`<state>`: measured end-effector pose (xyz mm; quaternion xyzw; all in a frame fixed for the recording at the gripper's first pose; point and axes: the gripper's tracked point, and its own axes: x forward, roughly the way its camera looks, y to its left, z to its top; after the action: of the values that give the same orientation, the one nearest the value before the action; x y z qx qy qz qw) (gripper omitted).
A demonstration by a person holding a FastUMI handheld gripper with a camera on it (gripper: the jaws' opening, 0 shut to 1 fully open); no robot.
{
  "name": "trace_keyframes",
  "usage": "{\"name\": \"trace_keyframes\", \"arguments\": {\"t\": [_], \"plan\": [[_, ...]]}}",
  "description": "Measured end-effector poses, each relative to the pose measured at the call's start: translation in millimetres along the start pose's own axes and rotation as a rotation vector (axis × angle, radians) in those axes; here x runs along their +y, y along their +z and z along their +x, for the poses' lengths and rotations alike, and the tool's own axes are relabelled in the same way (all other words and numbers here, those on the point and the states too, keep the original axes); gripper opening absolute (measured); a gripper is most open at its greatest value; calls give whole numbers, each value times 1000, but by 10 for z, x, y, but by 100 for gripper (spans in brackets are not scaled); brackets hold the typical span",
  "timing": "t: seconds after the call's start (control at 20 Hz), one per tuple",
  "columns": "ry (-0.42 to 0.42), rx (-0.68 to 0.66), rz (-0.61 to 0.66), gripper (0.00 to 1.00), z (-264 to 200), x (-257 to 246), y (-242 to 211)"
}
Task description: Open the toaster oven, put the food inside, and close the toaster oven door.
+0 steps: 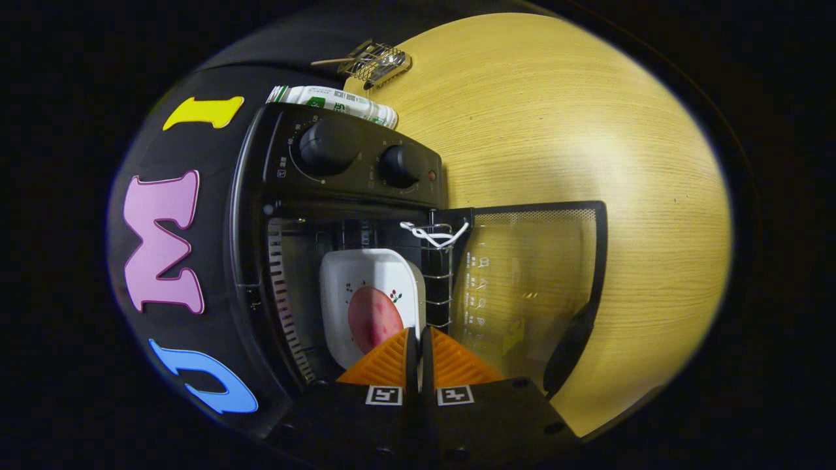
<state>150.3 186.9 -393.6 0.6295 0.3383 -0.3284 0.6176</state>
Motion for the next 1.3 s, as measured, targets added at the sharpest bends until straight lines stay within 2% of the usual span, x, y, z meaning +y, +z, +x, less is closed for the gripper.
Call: {"name": "trace_keyframes", "arguments": {"t": [0.15, 0.4, 0.6, 0.75, 0.8, 0.9, 0.95, 1.0, 1.05, 1.3], "plan": [[-18, -20, -4, 5, 73, 6, 31], [19, 43, 7, 5, 164, 93, -97], [52, 84, 18, 10, 128, 95, -168], [71, 118, 17, 29, 56, 101, -202], [78, 125, 10, 40, 31, 108, -211], [81, 140, -10, 51, -66, 95, -186], [87, 151, -15, 63, -118, 103, -185], [95, 169, -25, 89, -145, 115, -189], [104, 195, -60, 100, -261, 108, -230], [171, 301, -433, 98, -833, 5, -420]]}}
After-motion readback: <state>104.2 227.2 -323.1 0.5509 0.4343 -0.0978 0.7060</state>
